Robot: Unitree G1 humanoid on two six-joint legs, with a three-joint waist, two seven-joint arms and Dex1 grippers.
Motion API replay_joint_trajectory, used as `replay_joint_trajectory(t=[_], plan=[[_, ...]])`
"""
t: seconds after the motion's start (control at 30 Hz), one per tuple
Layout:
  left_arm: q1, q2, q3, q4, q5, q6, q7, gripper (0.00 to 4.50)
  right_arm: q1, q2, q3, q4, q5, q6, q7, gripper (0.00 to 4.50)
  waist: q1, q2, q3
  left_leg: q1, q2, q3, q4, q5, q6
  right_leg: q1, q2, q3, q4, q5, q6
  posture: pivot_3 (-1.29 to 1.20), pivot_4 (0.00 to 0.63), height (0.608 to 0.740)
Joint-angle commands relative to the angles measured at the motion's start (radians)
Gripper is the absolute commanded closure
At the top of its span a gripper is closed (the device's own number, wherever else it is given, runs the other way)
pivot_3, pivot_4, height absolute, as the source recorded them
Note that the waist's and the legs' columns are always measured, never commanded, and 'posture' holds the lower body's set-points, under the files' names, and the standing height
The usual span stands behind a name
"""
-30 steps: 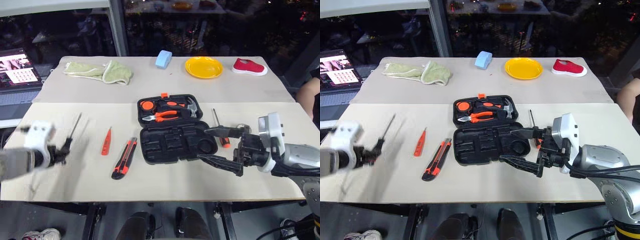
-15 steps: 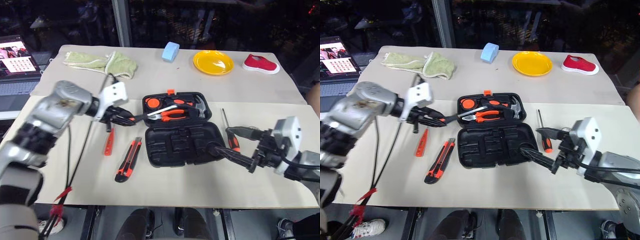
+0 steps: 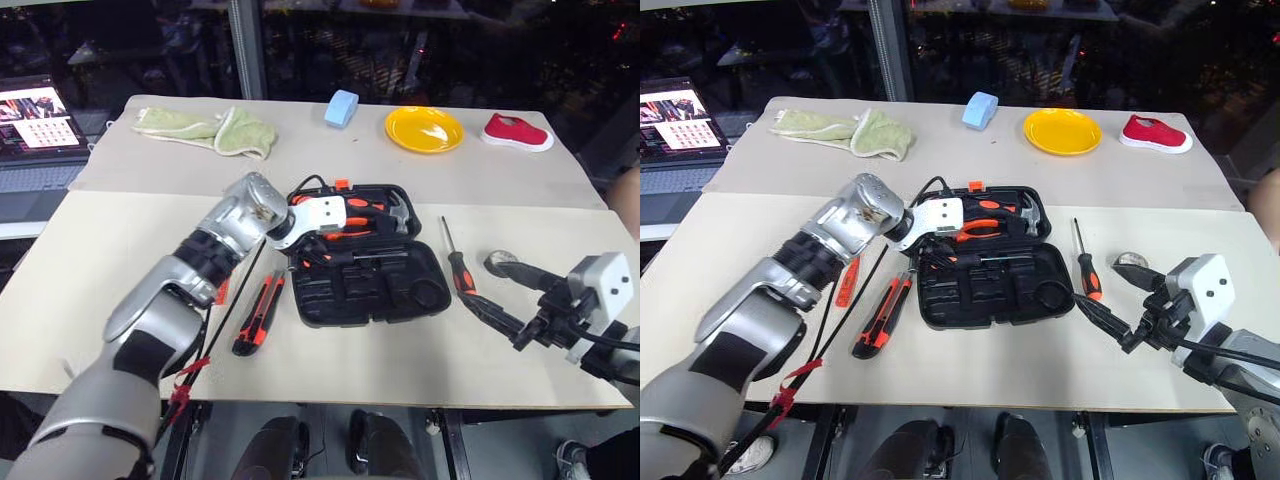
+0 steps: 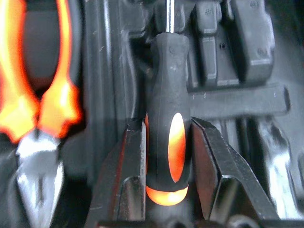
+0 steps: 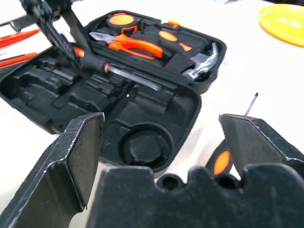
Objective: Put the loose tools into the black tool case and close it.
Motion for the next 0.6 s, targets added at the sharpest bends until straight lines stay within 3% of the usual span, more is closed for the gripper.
replay_joint_trajectory(t=[0.03,0.27,0.33,0.4,0.57,0.6], plan=[[-0.059,-0.033,0.039,0.055,0.038,-0.018,0.009,3.62,-0.009,0.007,-0.034,-0.042,0.023,-0.002,-0.028,0.0,0.003,0.0,0.0,-0.001,0.0,0.0,0.001,0.0,0.0,0.0,0.0,0.0,0.0,0.0,0.001,0.0,0.15,0.732],[-0.088,-0.057,0.059,0.116,0.082,-0.031,0.008,3.62,-0.008,0.012,-0.022,-0.053,0.029,-0.002,-0.056,0.0,0.005,0.0,0.0,-0.001,-0.001,0.0,0.002,-0.001,0.001,0.0,-0.001,0.001,-0.001,0.002,0.002,0.0,0.15,0.732],[-0.093,-0.057,0.072,0.112,0.084,-0.039,0.0,2.62,-0.009,0.013,-0.018,-0.054,0.029,-0.002,-0.062,0.0,0.004,0.0,0.0,-0.001,-0.001,0.0,0.002,-0.001,0.001,0.0,-0.001,0.001,-0.001,0.002,0.002,0.0,0.15,0.732],[-0.098,-0.053,0.089,0.097,0.084,-0.044,-0.011,2.13,-0.009,0.014,-0.015,-0.055,0.029,-0.001,-0.064,0.0,0.005,0.0,0.0,-0.001,-0.001,0.0,0.002,-0.001,0.001,0.0,-0.001,0.001,-0.001,0.002,0.002,0.0,0.15,0.732],[-0.11,-0.015,0.122,0.001,0.07,-0.013,-0.094,0.18,0.0,0.014,-0.012,-0.062,0.036,0.002,-0.067,0.0,0.004,0.0,0.0,-0.002,-0.002,0.0,0.003,-0.001,0.001,-0.001,-0.001,0.001,-0.001,0.002,0.002,0.0,0.15,0.732],[-0.112,-0.005,0.13,-0.023,0.067,-0.006,-0.109,0.05,0.002,0.014,-0.012,-0.063,0.037,0.002,-0.067,0.0,0.004,0.0,0.0,-0.002,-0.002,0.0,0.003,-0.001,0.001,-0.001,-0.001,0.001,-0.001,0.002,0.002,0.0,0.15,0.732]])
